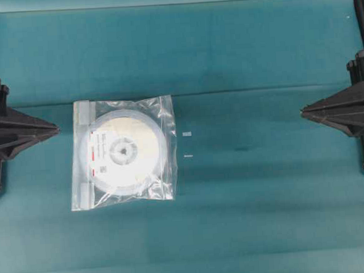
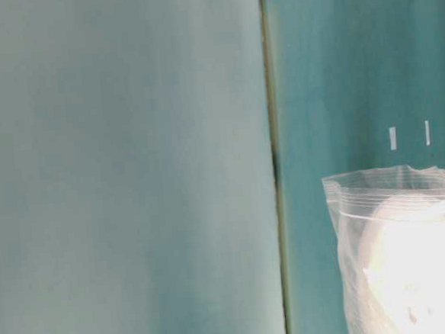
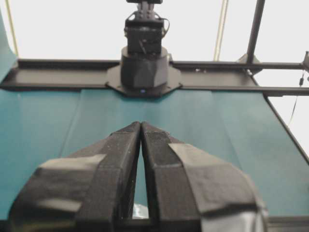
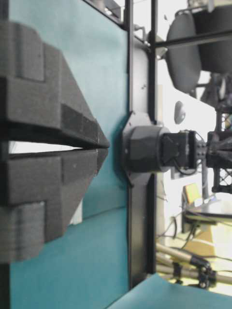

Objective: Take out the reel from the clear zip bag.
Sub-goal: 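Move both grippers inward toward the clear bag's left and right edges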

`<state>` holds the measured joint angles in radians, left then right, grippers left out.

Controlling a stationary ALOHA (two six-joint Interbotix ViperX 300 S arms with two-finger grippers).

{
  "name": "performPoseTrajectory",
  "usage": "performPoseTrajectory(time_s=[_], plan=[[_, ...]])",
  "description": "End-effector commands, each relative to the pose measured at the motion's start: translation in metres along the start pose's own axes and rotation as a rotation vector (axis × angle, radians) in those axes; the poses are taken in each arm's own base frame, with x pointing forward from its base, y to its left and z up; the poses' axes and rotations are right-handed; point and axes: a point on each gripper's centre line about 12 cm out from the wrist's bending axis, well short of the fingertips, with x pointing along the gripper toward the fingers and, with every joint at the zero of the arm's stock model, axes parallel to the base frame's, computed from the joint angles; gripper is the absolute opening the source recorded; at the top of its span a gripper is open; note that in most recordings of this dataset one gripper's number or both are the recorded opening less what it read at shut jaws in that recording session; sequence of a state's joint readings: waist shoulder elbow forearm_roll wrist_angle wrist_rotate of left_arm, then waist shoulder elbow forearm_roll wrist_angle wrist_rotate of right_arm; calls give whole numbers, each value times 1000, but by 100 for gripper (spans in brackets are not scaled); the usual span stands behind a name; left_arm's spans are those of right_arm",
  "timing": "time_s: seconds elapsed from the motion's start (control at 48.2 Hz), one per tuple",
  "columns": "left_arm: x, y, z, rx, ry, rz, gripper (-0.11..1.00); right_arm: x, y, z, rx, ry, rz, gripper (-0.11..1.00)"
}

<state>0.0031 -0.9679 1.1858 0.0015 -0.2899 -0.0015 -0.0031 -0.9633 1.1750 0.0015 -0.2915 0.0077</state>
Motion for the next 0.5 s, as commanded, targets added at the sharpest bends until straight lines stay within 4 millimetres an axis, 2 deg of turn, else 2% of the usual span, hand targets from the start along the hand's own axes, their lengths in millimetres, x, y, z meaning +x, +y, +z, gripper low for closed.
performPoseTrajectory(time_s=[0.0,0.062,0.145,0.311,0.477], plan=[[9,-1,8,-57,19,-6,14,4,0,8,18,-20,0,8],[12,-1,10,-123,37,-4,8,7,-2,9,79,-2,-19,10],[14,-1,12,-211,48,-1,-1,12,-5,9,164,26,-39,0],[14,0,10,-315,75,9,-2,23,-6,6,293,75,-58,0],[15,3,-4,-516,172,61,-2,36,-10,-12,434,148,-100,0]])
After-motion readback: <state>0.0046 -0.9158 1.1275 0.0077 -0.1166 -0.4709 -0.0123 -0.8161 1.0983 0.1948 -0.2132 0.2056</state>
